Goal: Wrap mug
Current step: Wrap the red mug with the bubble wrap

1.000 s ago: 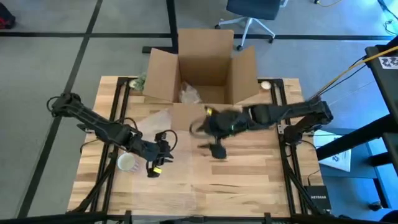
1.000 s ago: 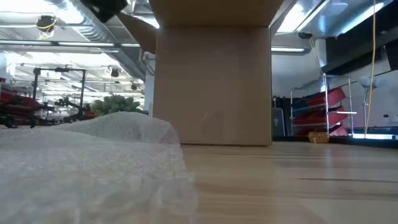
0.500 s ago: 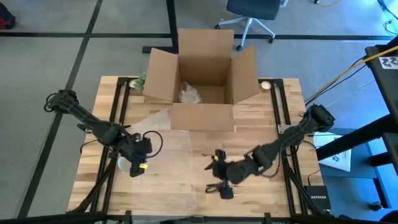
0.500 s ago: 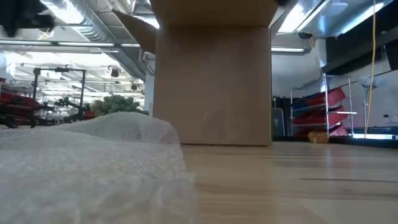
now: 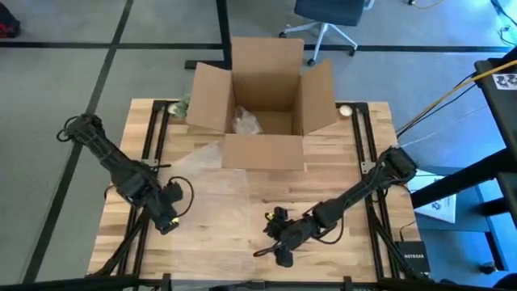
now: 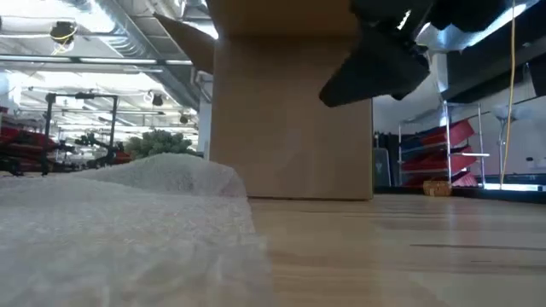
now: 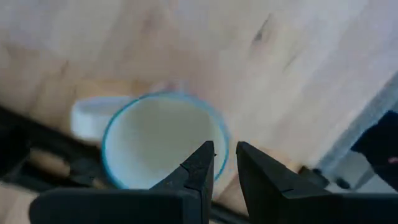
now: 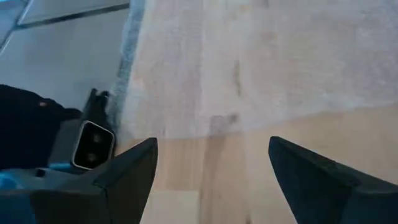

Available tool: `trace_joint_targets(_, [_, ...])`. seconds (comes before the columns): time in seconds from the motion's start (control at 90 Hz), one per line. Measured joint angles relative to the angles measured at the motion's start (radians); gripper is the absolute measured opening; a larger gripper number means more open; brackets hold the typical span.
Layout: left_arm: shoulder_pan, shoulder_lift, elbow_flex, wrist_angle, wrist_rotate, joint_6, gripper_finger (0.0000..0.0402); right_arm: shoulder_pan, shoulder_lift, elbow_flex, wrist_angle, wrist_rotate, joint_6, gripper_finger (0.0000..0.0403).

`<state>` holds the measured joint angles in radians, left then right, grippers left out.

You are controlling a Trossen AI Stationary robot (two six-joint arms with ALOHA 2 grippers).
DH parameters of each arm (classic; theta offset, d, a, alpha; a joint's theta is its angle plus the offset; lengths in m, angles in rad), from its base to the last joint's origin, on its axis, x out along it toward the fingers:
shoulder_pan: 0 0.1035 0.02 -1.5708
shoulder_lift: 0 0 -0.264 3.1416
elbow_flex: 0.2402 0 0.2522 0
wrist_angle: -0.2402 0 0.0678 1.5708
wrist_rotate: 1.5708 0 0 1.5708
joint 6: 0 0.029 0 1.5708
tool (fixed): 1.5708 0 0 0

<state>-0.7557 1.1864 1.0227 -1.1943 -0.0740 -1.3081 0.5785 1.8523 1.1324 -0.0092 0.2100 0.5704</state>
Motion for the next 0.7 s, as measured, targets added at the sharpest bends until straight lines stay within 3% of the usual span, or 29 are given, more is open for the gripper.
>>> trace_joint_targets(0.356, [-0.066, 0.039, -0.001, 0.024, -0.032, -0.119, 0.0121, 0.005, 0.000, 0.000, 0.007, 0.023, -0.003, 0.0294])
trace_joint_targets(0.533, [-0.096, 0.126, -0.001, 0.031, -0.012, -0.142, 0.0151, 0.005, 0.000, 0.000, 0.007, 0.049, -0.025, 0.0294])
trace_joint_targets(0.7, [-0.102, 0.243, -0.002, -0.008, -0.026, -0.106, 0.0155, 0.005, 0.000, 0.000, 0.007, 0.080, -0.025, 0.0294])
